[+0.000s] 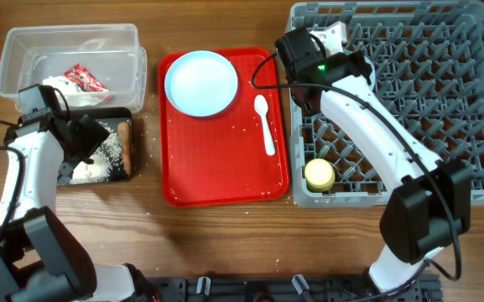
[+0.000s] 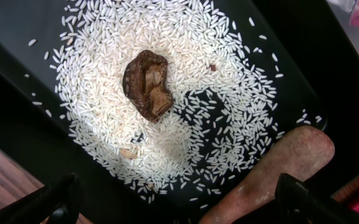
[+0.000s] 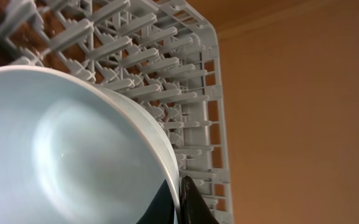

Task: Sort waste into correct bins and load items into the dishwasher rack
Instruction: 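Place the light-blue bowl into the dish rack and release, then reach the right gripper back to the light-blue plate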

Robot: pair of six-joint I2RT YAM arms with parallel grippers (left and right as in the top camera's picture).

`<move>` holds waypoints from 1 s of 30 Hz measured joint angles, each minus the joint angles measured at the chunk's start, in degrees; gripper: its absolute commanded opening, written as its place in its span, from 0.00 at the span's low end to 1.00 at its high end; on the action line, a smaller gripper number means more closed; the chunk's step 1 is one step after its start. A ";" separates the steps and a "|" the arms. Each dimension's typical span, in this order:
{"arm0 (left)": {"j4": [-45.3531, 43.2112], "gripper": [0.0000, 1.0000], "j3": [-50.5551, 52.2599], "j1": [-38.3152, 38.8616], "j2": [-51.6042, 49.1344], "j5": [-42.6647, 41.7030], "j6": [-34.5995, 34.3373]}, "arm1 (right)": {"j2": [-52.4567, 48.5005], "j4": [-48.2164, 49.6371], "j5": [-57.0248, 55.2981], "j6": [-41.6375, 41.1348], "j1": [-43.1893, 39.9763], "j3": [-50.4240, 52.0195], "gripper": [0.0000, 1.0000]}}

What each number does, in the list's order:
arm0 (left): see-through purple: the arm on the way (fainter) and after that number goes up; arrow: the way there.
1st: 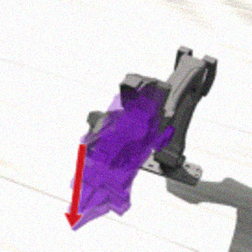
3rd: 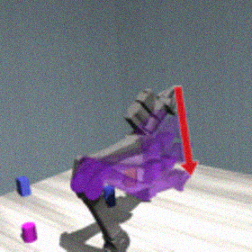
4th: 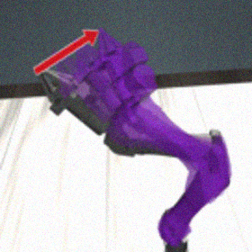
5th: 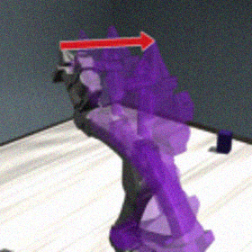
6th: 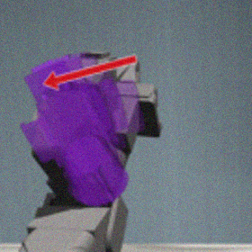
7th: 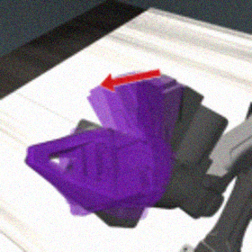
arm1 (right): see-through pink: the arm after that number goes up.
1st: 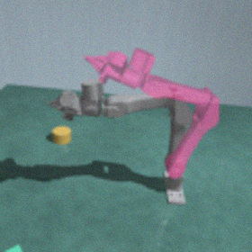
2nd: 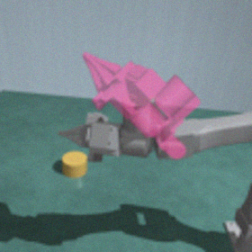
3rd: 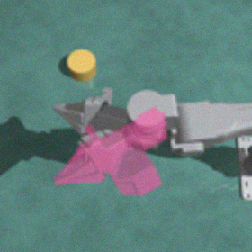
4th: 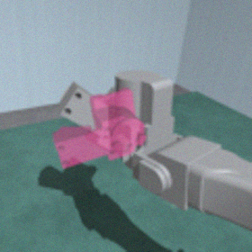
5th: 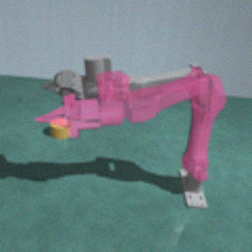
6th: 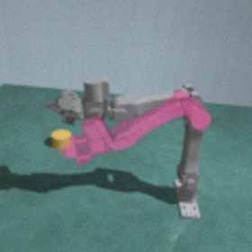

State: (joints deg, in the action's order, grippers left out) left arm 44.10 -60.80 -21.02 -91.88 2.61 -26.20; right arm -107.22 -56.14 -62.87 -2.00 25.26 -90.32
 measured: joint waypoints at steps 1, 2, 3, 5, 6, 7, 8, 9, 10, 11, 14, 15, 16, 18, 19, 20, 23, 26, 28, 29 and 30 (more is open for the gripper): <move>0.00 1.00 0.00 0.00 0.00 0.00 0.00 | -0.26 0.04 -0.31 1.09 0.00 0.00 0.04; 0.00 1.00 0.00 0.00 0.00 0.00 0.00 | -0.61 0.02 -0.48 2.45 0.00 0.00 0.04; 0.00 1.00 0.00 0.00 0.00 0.00 0.00 | -1.05 0.00 -0.68 3.96 0.00 0.00 0.04; 0.00 1.00 0.00 0.00 0.00 0.00 0.00 | -1.75 0.00 -0.81 6.40 0.00 0.00 0.04; 0.00 1.00 0.00 0.00 0.00 0.00 0.00 | -2.19 0.00 -0.85 7.52 0.00 0.00 0.04; 0.00 1.00 0.00 0.00 0.00 0.00 0.00 | -2.47 0.00 -0.87 8.20 0.00 0.00 0.04; 0.00 1.00 0.00 0.00 0.00 0.00 0.00 | -2.86 0.00 -0.87 9.01 0.00 0.00 0.04; 0.00 1.00 0.00 0.00 0.00 0.00 0.00 | -3.30 0.02 -1.27 9.73 0.00 0.00 0.04; 0.00 1.00 0.00 0.00 0.00 0.00 0.00 | -3.72 0.11 -1.92 10.34 0.00 0.00 0.04; 0.00 1.00 0.00 0.00 0.00 0.00 0.00 | -4.00 0.13 -2.43 10.75 0.00 0.00 0.04; 0.00 1.00 0.00 0.00 0.00 0.00 0.00 | -4.92 0.07 -4.13 11.30 0.15 -0.02 0.04; 0.00 1.00 0.00 0.00 0.00 0.00 0.00 | -5.16 -0.02 -4.68 11.34 0.26 -0.02 0.04; 0.00 1.00 0.00 0.00 0.00 0.00 0.00 | -5.38 -0.15 -5.29 11.34 0.50 -0.02 0.04; 0.00 1.00 0.00 0.00 0.00 0.00 0.00 | -5.44 -0.17 -5.90 11.37 1.53 -0.02 0.04; 0.00 1.00 0.00 0.00 0.00 0.00 0.00 | -5.46 -0.20 -6.03 11.45 2.08 -0.02 0.04; 0.00 1.00 0.00 0.00 0.00 0.00 0.00 | -5.46 -0.35 -6.23 11.78 2.91 -0.02 0.04; 0.00 1.00 0.00 0.00 0.00 0.00 0.00 | -6.05 -0.61 -6.27 12.66 5.51 -0.02 0.05; 0.00 1.00 0.00 0.00 0.00 0.00 0.00 | -6.36 -1.49 -6.62 13.00 6.73 0.02 0.20; -0.02 1.00 0.00 0.00 0.00 0.00 0.00 | -6.36 -2.51 -5.68 13.84 7.30 0.04 0.40; 0.00 1.00 0.00 0.00 0.00 0.00 0.00 | -6.36 -2.78 -5.09 13.70 7.69 0.17 0.47; 0.00 1.00 0.00 0.00 0.00 0.00 0.00 | -6.43 -3.26 -3.98 13.88 8.48 0.35 0.60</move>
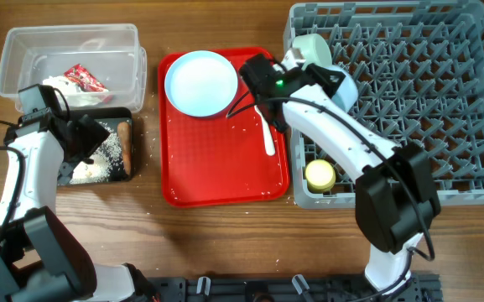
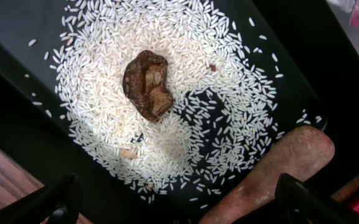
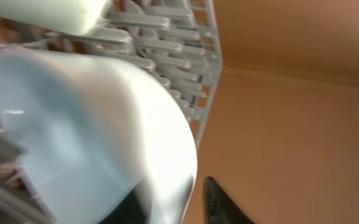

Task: Sort waste into correct bins and load items into the dishwasher rack
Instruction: 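Reach the right gripper back to the light-blue plate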

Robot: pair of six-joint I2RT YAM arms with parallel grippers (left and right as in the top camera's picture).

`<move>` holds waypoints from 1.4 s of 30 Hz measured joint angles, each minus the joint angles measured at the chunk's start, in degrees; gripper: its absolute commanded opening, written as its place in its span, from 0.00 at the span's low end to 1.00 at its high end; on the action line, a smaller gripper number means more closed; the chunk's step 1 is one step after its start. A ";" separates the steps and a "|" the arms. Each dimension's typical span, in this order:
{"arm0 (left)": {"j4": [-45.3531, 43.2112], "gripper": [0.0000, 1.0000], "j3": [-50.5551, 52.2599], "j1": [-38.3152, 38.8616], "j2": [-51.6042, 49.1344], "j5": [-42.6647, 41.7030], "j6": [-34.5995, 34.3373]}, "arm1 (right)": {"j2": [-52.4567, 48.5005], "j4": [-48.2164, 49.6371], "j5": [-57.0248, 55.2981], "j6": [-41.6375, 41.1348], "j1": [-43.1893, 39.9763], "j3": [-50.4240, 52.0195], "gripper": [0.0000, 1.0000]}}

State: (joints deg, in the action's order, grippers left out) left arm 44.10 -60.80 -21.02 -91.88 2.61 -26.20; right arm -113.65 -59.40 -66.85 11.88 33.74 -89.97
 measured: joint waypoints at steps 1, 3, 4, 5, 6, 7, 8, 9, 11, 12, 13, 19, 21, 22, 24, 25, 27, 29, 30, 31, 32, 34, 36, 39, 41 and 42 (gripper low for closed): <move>0.00 1.00 0.00 0.00 0.00 0.02 0.00 | -0.04 -0.07 0.81 0.26 0.48 0.07 0.67; 0.00 1.00 0.00 0.00 0.00 0.00 0.00 | -0.11 -0.79 2.10 0.57 1.07 0.20 0.74; 0.00 1.00 0.00 0.00 0.00 0.00 0.00 | -0.13 -1.29 2.78 0.46 1.29 0.31 0.77; 0.00 1.00 0.00 0.00 0.00 0.00 0.00 | -0.15 -1.51 3.26 0.37 1.38 0.37 0.80; 0.00 1.00 0.00 0.00 0.00 0.02 0.00 | -0.17 -1.66 3.63 0.44 1.51 0.37 0.82; 0.00 1.00 0.00 0.00 0.00 0.00 0.00 | -0.17 -1.79 3.87 0.46 1.60 0.37 0.84; 0.00 1.00 0.00 0.00 0.00 0.00 0.00 | -0.17 -1.84 4.04 0.39 1.73 0.37 0.85; 0.00 1.00 0.00 0.00 0.00 0.00 0.00 | -0.17 -1.84 4.26 0.42 1.90 0.37 0.86; 0.00 1.00 0.00 0.00 0.00 0.00 0.00 | -0.17 -1.88 5.33 0.39 2.23 0.37 0.87; 0.00 1.00 0.00 0.00 0.00 0.00 0.00 | -0.17 -2.10 6.40 0.42 2.38 0.31 0.87; 0.00 1.00 0.00 0.00 0.00 0.00 0.00 | -0.17 -2.49 7.91 0.42 2.47 0.13 0.89; 0.00 1.00 0.00 0.00 0.00 0.00 0.00 | -0.04 -4.46 19.30 0.42 2.45 -4.61 1.00; 0.00 1.00 0.00 0.00 0.00 0.00 0.00 | 0.70 -4.48 23.41 0.37 2.45 -5.70 1.00; 0.00 1.00 0.00 0.00 0.00 0.00 0.00 | 1.22 -4.50 25.14 0.37 2.45 -6.01 1.00; 0.00 1.00 0.00 0.00 0.00 0.00 0.00 | 2.84 -4.48 29.79 0.37 2.45 -7.06 1.00; 0.00 1.00 0.00 0.00 0.00 0.00 0.00 | 3.54 -4.46 32.50 0.37 2.45 -7.76 1.00; 0.00 1.00 0.00 0.00 0.00 0.00 0.00 | 4.81 -3.67 38.71 0.35 2.45 -9.53 1.00; 0.00 1.00 0.00 0.00 0.00 0.00 0.00 | 6.84 0.85 52.33 0.24 2.45 -11.54 1.00; 0.00 1.00 0.00 0.00 0.00 -0.02 0.00 | 7.23 3.50 56.74 -0.07 2.43 -11.56 1.00; 0.00 1.00 0.00 0.00 0.00 0.00 0.00 | 7.39 7.10 61.48 -1.22 2.38 -11.63 1.00; 0.00 1.00 0.00 0.00 0.00 0.00 0.00 | 7.39 10.12 64.61 -2.45 2.38 -11.63 0.98; 0.00 1.00 0.00 0.00 0.00 -0.02 0.00 | 7.23 17.68 70.16 -6.73 2.36 -11.19 0.89; -0.02 1.00 0.00 0.00 0.00 0.00 0.00 | 6.60 22.49 71.38 -11.54 2.21 -10.75 0.84; 0.00 1.00 0.00 0.00 0.00 0.00 0.00 | 3.54 26.16 70.64 -20.26 1.86 -10.60 0.78; -0.02 1.00 0.00 0.00 0.00 0.00 0.00 | 0.33 27.47 69.81 -24.98 1.66 -10.45 0.73; 0.02 1.00 0.00 0.00 0.00 0.00 0.00 | -1.31 28.20 69.59 -26.69 1.57 -10.27 0.71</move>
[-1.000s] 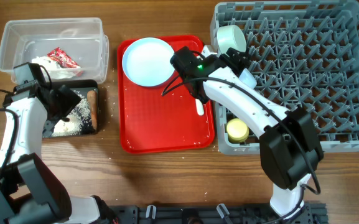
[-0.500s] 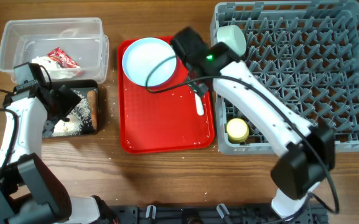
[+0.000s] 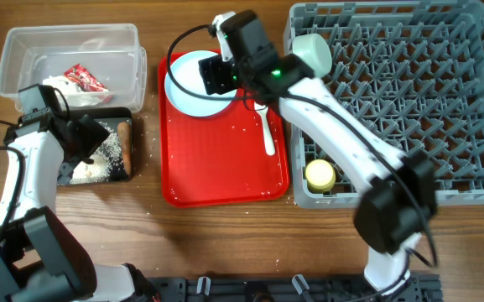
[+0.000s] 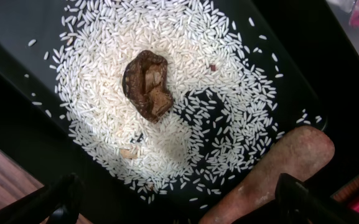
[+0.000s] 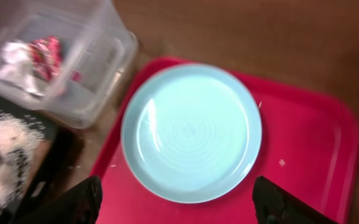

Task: Sort waste into correct bins and load items into the dishwasher rack
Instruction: 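Reach the right gripper back to the light-blue plate, then grasp the light-blue plate rim with the right gripper and lift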

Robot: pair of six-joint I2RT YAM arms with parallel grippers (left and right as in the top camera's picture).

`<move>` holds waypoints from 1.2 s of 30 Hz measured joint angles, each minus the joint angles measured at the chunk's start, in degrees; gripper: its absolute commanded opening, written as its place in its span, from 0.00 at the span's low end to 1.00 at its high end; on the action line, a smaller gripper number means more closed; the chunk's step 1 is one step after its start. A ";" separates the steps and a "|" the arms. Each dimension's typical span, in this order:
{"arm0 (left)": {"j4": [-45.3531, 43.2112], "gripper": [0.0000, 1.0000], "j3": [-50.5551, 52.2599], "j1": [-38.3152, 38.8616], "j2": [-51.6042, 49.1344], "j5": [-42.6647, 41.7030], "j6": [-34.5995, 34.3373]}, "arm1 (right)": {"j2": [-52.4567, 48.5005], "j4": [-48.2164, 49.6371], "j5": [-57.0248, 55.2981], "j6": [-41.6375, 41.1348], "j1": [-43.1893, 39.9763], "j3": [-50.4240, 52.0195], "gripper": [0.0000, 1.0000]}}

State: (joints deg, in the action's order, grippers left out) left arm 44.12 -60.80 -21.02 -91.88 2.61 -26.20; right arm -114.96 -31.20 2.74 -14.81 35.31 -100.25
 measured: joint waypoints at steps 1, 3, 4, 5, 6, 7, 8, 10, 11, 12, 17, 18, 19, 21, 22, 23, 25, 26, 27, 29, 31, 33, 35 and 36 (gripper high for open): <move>-0.07 1.00 0.00 0.00 0.00 0.00 0.00 | -2.43 0.68 -0.42 -2.49 -0.02 0.39 0.67; -0.02 1.00 0.00 0.00 0.00 0.00 0.00 | -6.03 1.27 -1.27 -6.58 0.00 0.90 0.60; -0.02 1.00 0.00 0.00 0.00 0.00 0.00 | -7.96 1.31 -2.21 -9.07 0.00 1.03 0.57; -0.02 1.00 0.00 0.00 0.00 0.00 0.00 | -9.22 1.29 -2.99 -10.95 0.00 1.22 0.54; -0.02 1.00 0.00 0.00 0.00 0.00 0.00 | -10.01 1.27 -3.41 -11.96 0.00 1.36 0.52; -0.02 1.00 0.00 0.00 0.00 0.00 0.00 | -11.17 1.27 -4.11 -13.75 -0.04 1.42 0.50; -0.02 1.00 0.00 0.00 0.00 0.00 0.00 | -11.74 1.22 -4.52 -14.95 -0.09 1.49 0.47; -0.02 1.00 0.00 0.00 0.00 0.00 0.00 | -12.15 1.09 -5.20 -16.94 -0.24 1.53 0.42; -0.02 1.00 0.00 0.00 0.00 0.00 0.00 | -12.17 1.05 -5.57 -17.86 -0.31 1.53 0.40; -0.02 1.00 0.00 0.00 0.00 0.00 0.00 | -12.17 1.09 -5.79 -18.53 -0.42 1.53 0.38; -0.02 1.00 0.00 0.00 0.00 0.00 0.00 | -12.44 1.09 -6.62 -22.36 -1.05 1.53 0.33; -0.02 1.00 0.00 0.00 0.00 0.00 0.00 | -12.57 1.11 -6.86 -23.17 -1.16 1.53 0.31; -0.02 1.00 0.00 0.00 0.00 0.00 0.00 | -12.74 1.25 -6.93 -24.06 -1.25 1.53 0.31; -0.02 1.00 0.00 0.00 0.00 0.00 0.00 | -13.40 1.68 -7.10 -25.22 -1.25 1.53 0.30; -0.02 1.00 0.00 0.00 0.00 0.00 0.00 | -14.08 2.45 -7.08 -25.99 -1.25 1.53 0.28; -0.04 1.00 0.00 0.00 0.00 0.00 0.00 | -14.51 3.04 -7.06 -26.47 -1.25 1.53 0.27; -0.04 1.00 0.00 0.00 0.00 0.00 0.00 | -15.37 3.91 -6.99 -27.36 -1.25 1.53 0.25; -0.02 1.00 0.00 0.00 0.00 0.00 0.00 | -15.76 4.15 -6.84 -27.74 -1.25 1.53 0.24; -0.02 1.00 0.00 0.00 0.00 0.00 0.00 | -16.17 4.28 -6.69 -28.30 -1.25 1.53 0.23; -0.02 1.00 0.00 0.00 0.00 0.00 0.00 | -16.83 4.33 -6.12 -29.33 -1.25 1.53 0.17; -0.02 1.00 0.00 0.00 0.00 0.00 0.00 | -17.20 4.33 -5.38 -30.08 -1.25 1.53 0.08; -0.04 1.00 0.00 0.00 0.00 0.00 0.00 | -17.29 4.28 -4.74 -30.91 -1.25 1.53 0.04; -0.04 1.00 0.00 0.00 0.00 0.00 0.00 | -17.29 4.04 -3.61 -31.26 -1.25 1.53 0.04; -0.02 1.00 0.00 0.00 0.00 0.00 0.00 | -17.29 3.48 -2.89 -31.28 -1.25 1.53 0.05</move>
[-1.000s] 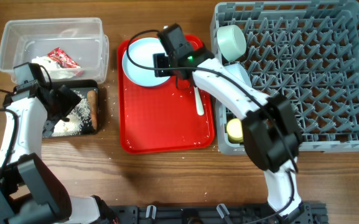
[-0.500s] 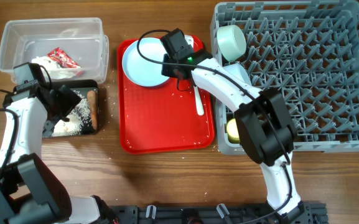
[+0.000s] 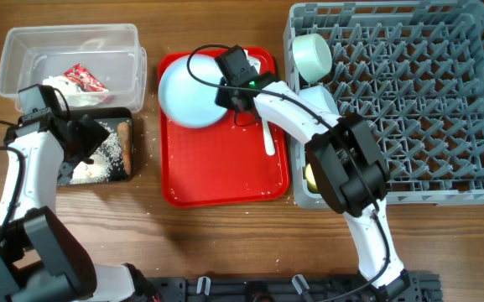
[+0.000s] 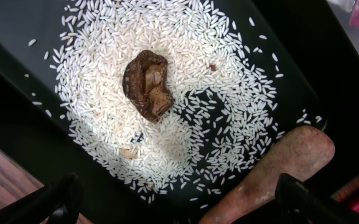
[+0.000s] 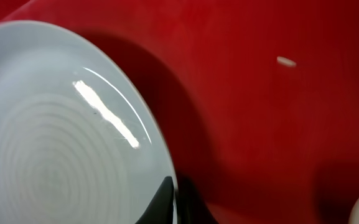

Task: Sort waste into correct bins and load items into the dishwasher rack
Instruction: 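Grasp the light-blue plate rim with the right gripper and lift, then set the plate upright in the dish rack and open the right gripper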

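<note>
A pale blue plate point(image 3: 187, 92) lies on the red tray point(image 3: 216, 180), its right side raised a little. My right gripper point(image 3: 235, 86) is shut on the plate's right rim; in the right wrist view the plate point(image 5: 61, 137) fills the left and the dark fingertips point(image 5: 167, 199) pinch its edge. A white spoon point(image 3: 265, 134) lies on the tray's right side. A pale bowl point(image 3: 312, 54) stands on edge in the grey dishwasher rack point(image 3: 409, 109). My left gripper point(image 4: 179, 214) hangs open over rice point(image 4: 167, 93) in the black tray point(image 3: 132, 143).
A clear bin point(image 3: 70, 50) with a red wrapper stands at the back left. The black tray holds a brown lump point(image 4: 148, 84) and a sausage point(image 4: 272, 171). A yellow round item point(image 3: 314, 174) sits in the rack's front left corner.
My right gripper was open above the plate and is now down at its right rim, shut on it. The plate has shifted slightly left and tipped. The left arm has not moved.
My right gripper first held a pale bowl in the rack's back left corner. Then the bowl stood in the rack and the gripper was apart from it, over the tray. Later it hovered open above the plate, and now grips its rim. The left gripper stayed open over the rice.
</note>
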Robot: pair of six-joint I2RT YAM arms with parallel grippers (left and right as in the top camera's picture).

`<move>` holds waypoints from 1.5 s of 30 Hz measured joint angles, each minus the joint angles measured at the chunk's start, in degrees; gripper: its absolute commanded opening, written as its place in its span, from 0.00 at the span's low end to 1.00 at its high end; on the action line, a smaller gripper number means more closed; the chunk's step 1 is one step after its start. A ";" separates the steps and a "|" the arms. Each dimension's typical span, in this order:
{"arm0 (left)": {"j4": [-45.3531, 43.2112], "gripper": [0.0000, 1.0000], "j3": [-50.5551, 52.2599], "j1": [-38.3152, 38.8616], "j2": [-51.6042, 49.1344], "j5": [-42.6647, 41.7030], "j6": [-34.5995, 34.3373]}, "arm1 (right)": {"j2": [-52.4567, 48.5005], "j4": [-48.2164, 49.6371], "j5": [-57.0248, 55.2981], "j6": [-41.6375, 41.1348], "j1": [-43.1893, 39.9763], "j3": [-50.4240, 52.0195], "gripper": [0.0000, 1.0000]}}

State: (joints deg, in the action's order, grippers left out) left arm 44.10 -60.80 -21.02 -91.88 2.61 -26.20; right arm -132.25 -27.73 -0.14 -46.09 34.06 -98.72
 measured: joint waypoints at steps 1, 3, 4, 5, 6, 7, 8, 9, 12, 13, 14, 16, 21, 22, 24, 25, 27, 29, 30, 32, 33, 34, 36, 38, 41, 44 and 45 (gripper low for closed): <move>0.00 1.00 0.00 0.00 0.00 0.00 0.00 | 0.00 -0.28 0.52 -0.17 0.00 0.00 0.04; 0.00 1.00 0.00 0.00 0.00 0.00 0.00 | 0.00 -1.25 1.64 -0.20 -0.04 -0.22 0.04; 0.00 1.00 0.00 0.00 0.00 0.00 0.00 | 0.00 -1.97 2.21 -0.20 -0.15 -0.44 0.04; 0.00 1.00 0.00 0.00 0.00 0.00 0.00 | 0.02 -2.64 2.93 -0.20 -0.28 -0.57 0.04; 0.00 1.00 0.00 0.00 0.00 0.00 0.00 | 0.04 -3.32 3.61 -0.15 -0.50 -0.74 0.04; 0.00 1.00 0.00 0.00 0.00 0.00 0.00 | 0.15 -3.85 4.33 0.17 -0.72 -0.76 0.04; 0.00 1.00 0.00 0.00 0.00 0.00 0.00 | 0.35 -4.50 5.16 1.18 -1.03 -0.76 0.04; 0.00 1.00 0.00 0.00 0.00 0.02 0.00 | 0.61 -5.31 5.90 2.93 -1.40 -0.76 0.04; 0.00 1.00 0.00 0.00 0.00 0.02 0.00 | 2.38 -7.50 6.38 9.11 -2.78 -0.68 0.04; 0.00 1.00 0.00 0.00 0.00 0.00 0.00 | 4.26 -8.61 5.84 12.04 -3.50 -0.42 0.04; 0.00 1.00 0.00 0.00 0.00 0.02 0.00 | 7.30 -9.64 4.46 14.91 -4.22 -0.13 0.04; -0.02 1.00 0.00 0.00 0.00 0.02 0.00 | 12.13 -10.75 1.68 18.86 -4.96 -0.09 0.04; 0.00 1.00 0.00 0.00 0.00 0.00 0.00 | 28.09 -13.16 -12.46 27.85 -5.22 -0.11 0.04; 0.00 1.00 0.00 0.00 0.00 0.00 0.00 | 31.15 -13.44 -16.81 29.42 -5.18 -0.11 0.04; -0.02 1.00 0.00 0.00 0.00 0.00 0.00 | 35.50 -13.73 -24.57 31.45 -5.14 -0.17 0.04; 0.00 1.00 0.00 0.00 0.00 0.00 0.00 | 37.46 -13.88 -29.86 32.68 -5.14 -0.22 0.04; 0.00 1.00 0.00 0.00 0.00 0.00 0.00 | 40.02 -13.88 -39.01 34.80 -5.14 -0.22 0.04; 0.00 1.00 0.00 0.00 0.00 0.00 0.00 | 41.48 -13.86 -47.23 37.46 -5.38 -0.22 0.04; 0.00 1.00 0.00 0.00 0.00 0.00 0.00 | 41.86 -13.84 -51.19 39.56 -5.77 -0.22 0.04; 0.00 1.00 0.00 0.00 0.00 0.00 0.00 | 41.88 -13.64 -55.43 43.69 -6.67 -0.22 0.04; 0.00 1.00 0.00 0.00 0.00 0.00 0.00 | 41.72 -13.55 -56.98 45.94 -7.30 -0.20 0.04; 0.00 1.00 0.00 0.00 0.00 0.00 0.00 | 41.42 -13.31 -58.58 48.57 -8.41 -0.20 0.04; -0.02 1.00 0.00 0.00 0.00 0.00 0.00 | 40.72 -12.87 -60.35 52.33 -10.38 -0.20 0.05; -0.02 1.00 0.00 0.00 0.00 0.00 0.00 | 39.45 -12.13 -61.26 56.11 -12.76 -0.20 0.04; 0.00 1.00 0.00 0.00 0.00 0.00 0.00 | 36.13 -11.67 -61.16 61.86 -16.04 -0.20 0.04; 0.00 1.00 0.00 0.00 0.00 0.00 0.00 | 31.36 -11.26 -60.02 68.43 -18.05 -0.20 0.04; -0.02 1.00 0.00 0.00 0.00 0.00 0.00 | 29.88 -11.21 -59.67 70.01 -18.38 -0.20 0.04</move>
State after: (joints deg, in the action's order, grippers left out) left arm 44.07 -60.80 -21.02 -91.88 2.61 -26.20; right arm -102.37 -38.94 -59.81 23.92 15.68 -98.91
